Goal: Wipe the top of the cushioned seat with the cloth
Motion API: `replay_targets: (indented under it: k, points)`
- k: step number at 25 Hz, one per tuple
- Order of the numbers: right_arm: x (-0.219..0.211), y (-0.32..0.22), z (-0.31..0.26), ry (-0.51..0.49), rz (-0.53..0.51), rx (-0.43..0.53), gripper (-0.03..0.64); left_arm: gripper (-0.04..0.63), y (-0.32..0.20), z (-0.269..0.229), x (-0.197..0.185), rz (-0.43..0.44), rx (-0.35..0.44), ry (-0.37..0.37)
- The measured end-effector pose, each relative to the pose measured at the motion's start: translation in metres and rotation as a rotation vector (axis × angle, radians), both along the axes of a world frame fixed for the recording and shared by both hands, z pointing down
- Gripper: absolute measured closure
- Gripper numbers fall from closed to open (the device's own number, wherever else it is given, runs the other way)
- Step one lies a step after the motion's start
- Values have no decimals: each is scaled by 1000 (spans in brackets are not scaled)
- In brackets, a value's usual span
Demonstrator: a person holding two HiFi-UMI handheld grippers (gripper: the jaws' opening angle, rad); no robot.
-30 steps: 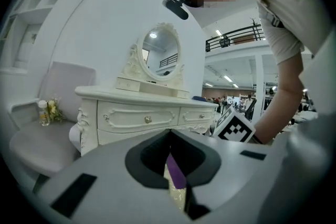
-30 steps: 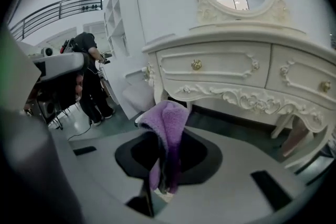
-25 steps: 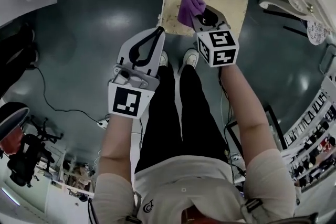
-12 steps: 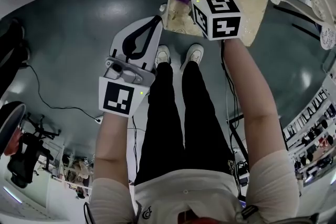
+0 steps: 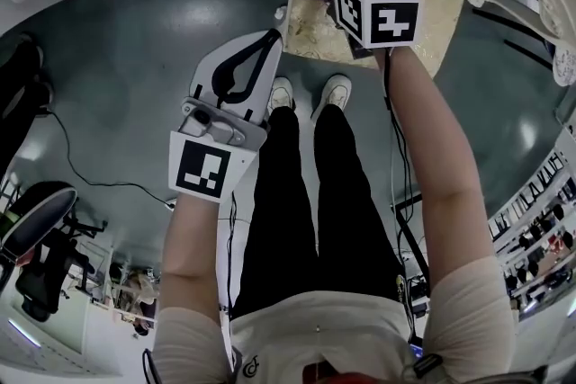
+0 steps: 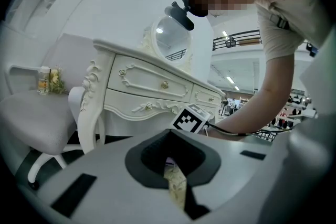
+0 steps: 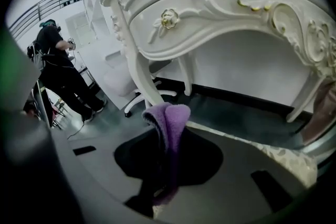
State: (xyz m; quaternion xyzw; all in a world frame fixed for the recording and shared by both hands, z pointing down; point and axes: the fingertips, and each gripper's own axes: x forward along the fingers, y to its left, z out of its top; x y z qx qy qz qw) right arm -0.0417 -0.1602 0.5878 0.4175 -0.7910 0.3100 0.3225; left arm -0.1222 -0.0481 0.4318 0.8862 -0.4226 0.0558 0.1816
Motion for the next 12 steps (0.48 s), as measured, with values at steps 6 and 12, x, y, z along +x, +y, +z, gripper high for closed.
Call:
replay_targets:
  k: [6,12]
  points:
    - [15,4,-3,33,-13,-22,531,583,5,-1,33,90,-3,-4]
    - [43,7,-3,55,-10,-13,531,583,6,-6,56,93,-9,23]
